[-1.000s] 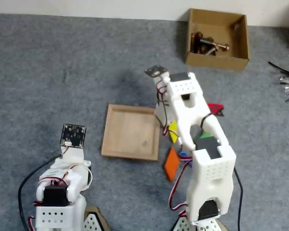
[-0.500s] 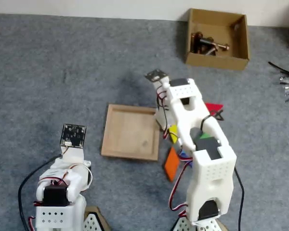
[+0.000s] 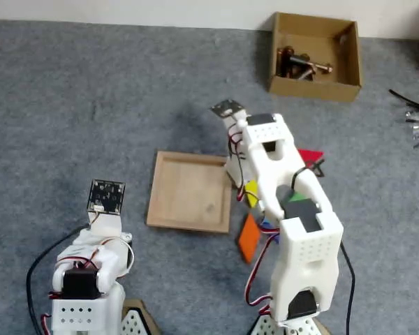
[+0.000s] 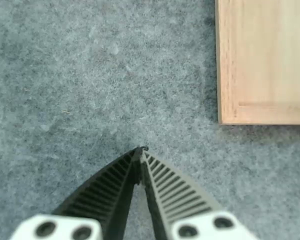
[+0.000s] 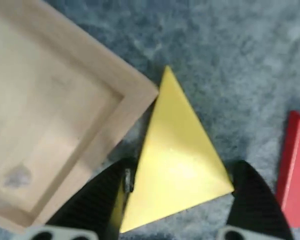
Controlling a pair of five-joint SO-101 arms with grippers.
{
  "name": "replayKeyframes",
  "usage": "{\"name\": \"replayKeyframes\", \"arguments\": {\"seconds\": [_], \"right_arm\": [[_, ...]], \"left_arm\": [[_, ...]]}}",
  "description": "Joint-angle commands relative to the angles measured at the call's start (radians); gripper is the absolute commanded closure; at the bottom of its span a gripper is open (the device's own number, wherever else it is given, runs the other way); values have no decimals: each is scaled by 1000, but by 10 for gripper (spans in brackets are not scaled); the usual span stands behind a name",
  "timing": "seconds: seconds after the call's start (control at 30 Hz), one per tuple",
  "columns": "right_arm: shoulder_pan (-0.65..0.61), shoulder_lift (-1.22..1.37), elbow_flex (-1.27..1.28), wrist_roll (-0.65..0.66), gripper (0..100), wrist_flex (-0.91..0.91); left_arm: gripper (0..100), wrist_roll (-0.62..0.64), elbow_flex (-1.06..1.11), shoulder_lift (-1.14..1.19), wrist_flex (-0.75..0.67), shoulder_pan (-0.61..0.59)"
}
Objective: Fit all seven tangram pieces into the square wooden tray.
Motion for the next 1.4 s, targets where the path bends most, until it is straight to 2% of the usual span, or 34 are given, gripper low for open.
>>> {"name": "replayKeyframes", "arguments": {"seconds": [0.0, 0.3, 0.43, 0.67, 1.03, 1.17, 1.37], "right_arm": [[-8, -21, 19, 9, 795, -21], [38, -25, 15, 2, 800, -16], [38, -25, 13, -94, 800, -10], [38, -25, 13, -176, 800, -4], [31, -27, -229, -189, 800, 240], [25, -27, -302, -249, 800, 291], [-94, -27, -363, -259, 800, 369]], "left_arm": [[995, 2, 18, -10, 3, 12], [995, 2, 18, -10, 3, 12], [995, 2, 18, -10, 3, 12], [995, 2, 18, -10, 3, 12], [995, 2, 18, -10, 3, 12], [995, 2, 18, -10, 3, 12], [995, 2, 18, -10, 3, 12]]}}
